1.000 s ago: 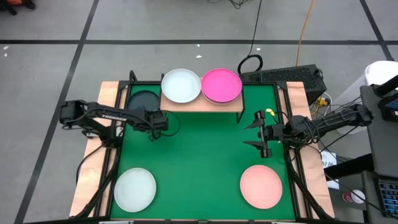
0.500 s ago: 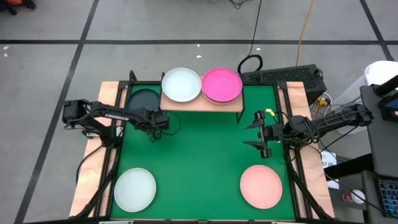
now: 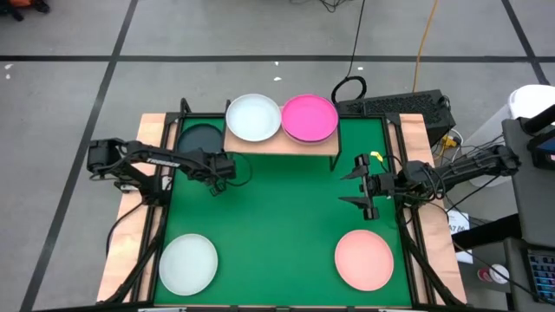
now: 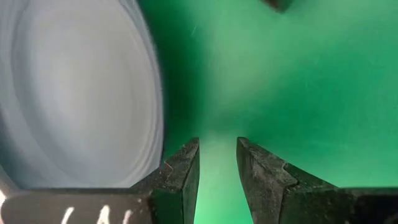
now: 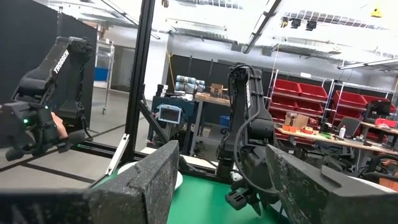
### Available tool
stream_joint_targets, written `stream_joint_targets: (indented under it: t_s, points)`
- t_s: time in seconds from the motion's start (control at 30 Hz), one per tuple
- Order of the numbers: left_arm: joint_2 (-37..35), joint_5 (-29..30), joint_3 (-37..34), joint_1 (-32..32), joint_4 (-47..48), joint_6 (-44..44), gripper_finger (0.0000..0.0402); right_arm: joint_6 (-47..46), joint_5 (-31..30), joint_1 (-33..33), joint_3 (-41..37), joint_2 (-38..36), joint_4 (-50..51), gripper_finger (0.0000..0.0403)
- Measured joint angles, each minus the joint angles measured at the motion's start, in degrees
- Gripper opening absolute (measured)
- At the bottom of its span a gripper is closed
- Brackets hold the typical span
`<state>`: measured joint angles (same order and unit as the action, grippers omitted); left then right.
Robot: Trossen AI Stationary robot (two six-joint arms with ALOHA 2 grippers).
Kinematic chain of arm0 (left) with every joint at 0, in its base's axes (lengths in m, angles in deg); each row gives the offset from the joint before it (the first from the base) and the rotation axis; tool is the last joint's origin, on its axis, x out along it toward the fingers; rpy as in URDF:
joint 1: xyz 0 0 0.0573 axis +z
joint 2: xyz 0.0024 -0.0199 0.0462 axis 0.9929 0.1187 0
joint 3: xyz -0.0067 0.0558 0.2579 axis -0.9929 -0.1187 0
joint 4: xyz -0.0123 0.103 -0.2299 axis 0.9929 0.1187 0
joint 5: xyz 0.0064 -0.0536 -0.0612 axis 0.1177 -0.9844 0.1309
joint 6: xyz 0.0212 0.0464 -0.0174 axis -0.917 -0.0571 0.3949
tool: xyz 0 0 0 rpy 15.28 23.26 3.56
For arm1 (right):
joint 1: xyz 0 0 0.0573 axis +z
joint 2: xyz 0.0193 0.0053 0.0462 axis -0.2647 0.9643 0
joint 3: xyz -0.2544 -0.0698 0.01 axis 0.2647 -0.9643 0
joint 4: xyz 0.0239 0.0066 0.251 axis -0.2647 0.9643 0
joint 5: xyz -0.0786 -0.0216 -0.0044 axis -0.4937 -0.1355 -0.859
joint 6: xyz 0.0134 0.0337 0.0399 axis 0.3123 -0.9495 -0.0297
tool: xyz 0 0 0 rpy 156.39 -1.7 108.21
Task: Place and stack plates onto a shelf
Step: Stack the dark blue plate on top of the white plate on the shelf
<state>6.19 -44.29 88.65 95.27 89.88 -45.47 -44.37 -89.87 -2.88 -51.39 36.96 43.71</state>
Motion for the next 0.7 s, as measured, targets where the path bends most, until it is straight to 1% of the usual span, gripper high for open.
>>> stream_joint_targets:
  t_s: [0.1, 0.17, 0.23, 0.33, 0.43, 0.5, 0.6, 0.7]
  points:
    - [-0.17, -0.8, -2.01, 0.81, -3.65, -0.71, 0.0113, -0.12, 0.0, 0.0, 0.0, 0.0, 0.0, 0.0222]
    - [-0.26, -0.83, -2.86, 0.93, -4.28, -0.6, 0.0112, -0.08, 0.0, 0.0, 0.0, 0.0, -0.02, 0.0222]
    - [-0.23, -0.98, -2.97, 0.84, -4.14, 0.2, 0.0103, -0.04, 0.0, 0.0, 0.0, 0.0, -0.02, 0.0222]
    - [-0.17, -1.0, -3.03, -0.16, -3.97, 0.34, 0.0067, 0.5, 0.0, 0.0, 0.0, 0.0, -0.05, 0.0222]
    - [-0.11, -1.18, -3.05, -1.16, -4.1, 0.58, 0.0015, 0.62, 0.02, 0.01, 0.0, -0.02, -0.46, 0.0222]
    - [-0.24, -1.01, -2.97, -1.78, -3.76, 1.61, 0.0007, 0.6, 0.02, 0.0, 0.0, -0.02, -0.45, 0.0222]
    - [-0.27, -1.63, -1.6, -3.9, 1.38, 4.45, 0.0004, 0.57, 0.0, 0.0, 0.0, -0.01, -0.45, 0.0222]
    - [-0.34, -1.68, 2.27, -7.53, 7.49, 7.64, 0.0003, 0.61, 0.0, 0.0, 0.0, 0.0, -0.54, 0.0222]
